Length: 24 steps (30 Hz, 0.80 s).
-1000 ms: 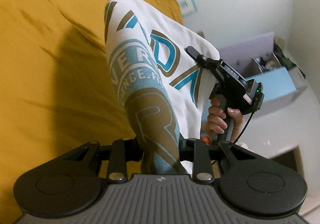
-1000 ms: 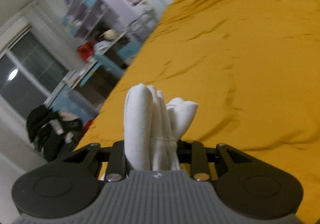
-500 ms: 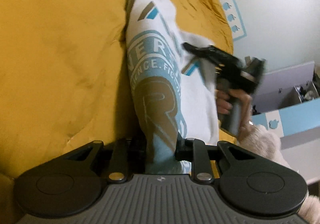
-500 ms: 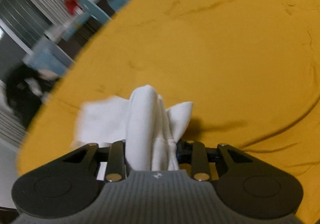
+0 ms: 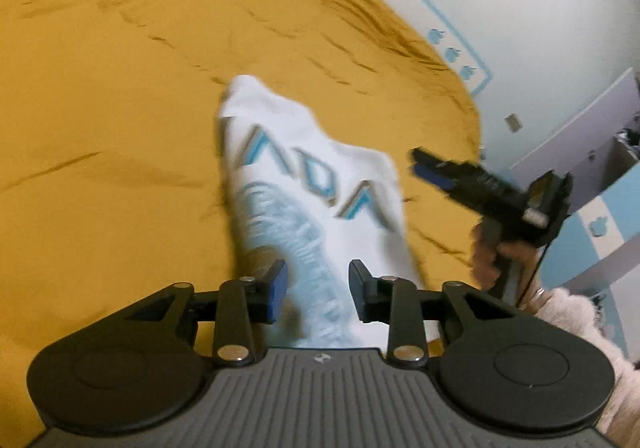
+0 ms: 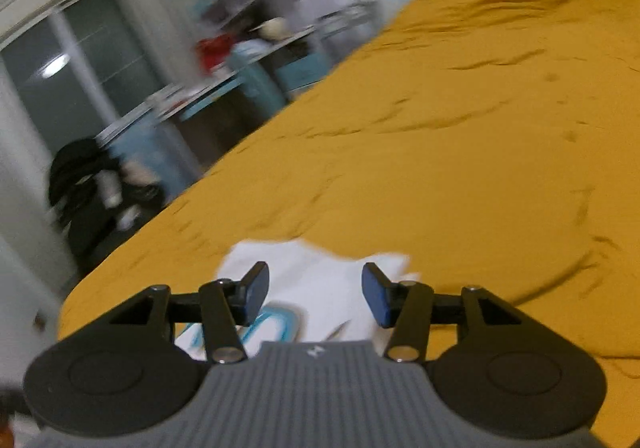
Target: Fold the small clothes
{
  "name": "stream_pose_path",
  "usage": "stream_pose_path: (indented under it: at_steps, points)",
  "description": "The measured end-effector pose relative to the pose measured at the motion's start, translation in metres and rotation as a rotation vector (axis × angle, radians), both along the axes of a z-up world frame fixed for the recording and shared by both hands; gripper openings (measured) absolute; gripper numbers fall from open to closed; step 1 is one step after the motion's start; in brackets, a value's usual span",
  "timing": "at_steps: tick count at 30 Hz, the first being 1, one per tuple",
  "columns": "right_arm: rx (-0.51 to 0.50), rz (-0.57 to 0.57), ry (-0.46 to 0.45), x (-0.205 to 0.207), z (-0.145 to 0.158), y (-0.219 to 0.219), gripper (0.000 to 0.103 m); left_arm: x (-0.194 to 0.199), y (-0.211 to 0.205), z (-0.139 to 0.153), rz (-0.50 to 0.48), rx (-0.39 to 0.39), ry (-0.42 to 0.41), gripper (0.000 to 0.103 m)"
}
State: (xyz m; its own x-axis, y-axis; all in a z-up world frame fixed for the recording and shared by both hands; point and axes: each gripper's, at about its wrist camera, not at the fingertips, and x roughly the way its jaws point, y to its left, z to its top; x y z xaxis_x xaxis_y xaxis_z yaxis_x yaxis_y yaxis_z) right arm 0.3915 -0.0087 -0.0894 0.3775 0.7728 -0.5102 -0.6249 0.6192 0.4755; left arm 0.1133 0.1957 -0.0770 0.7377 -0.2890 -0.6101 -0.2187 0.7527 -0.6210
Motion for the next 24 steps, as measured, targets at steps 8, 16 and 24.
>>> stream_pose_path:
  at_steps: [8, 16, 24]
  points:
    - [-0.014, -0.072, 0.075, 0.033, -0.057, 0.014, 0.050, 0.017, -0.011, -0.047, 0.017, -0.097, 0.064, 0.038]
    - [-0.010, -0.097, 0.096, 0.030, -0.088, 0.006, 0.049, 0.014, -0.020, -0.046, 0.010, -0.013, 0.058, 0.034]
    - [0.029, 0.014, -0.010, -0.077, -0.008, -0.043, 0.056, -0.011, -0.034, -0.011, -0.024, 0.031, -0.006, 0.038]
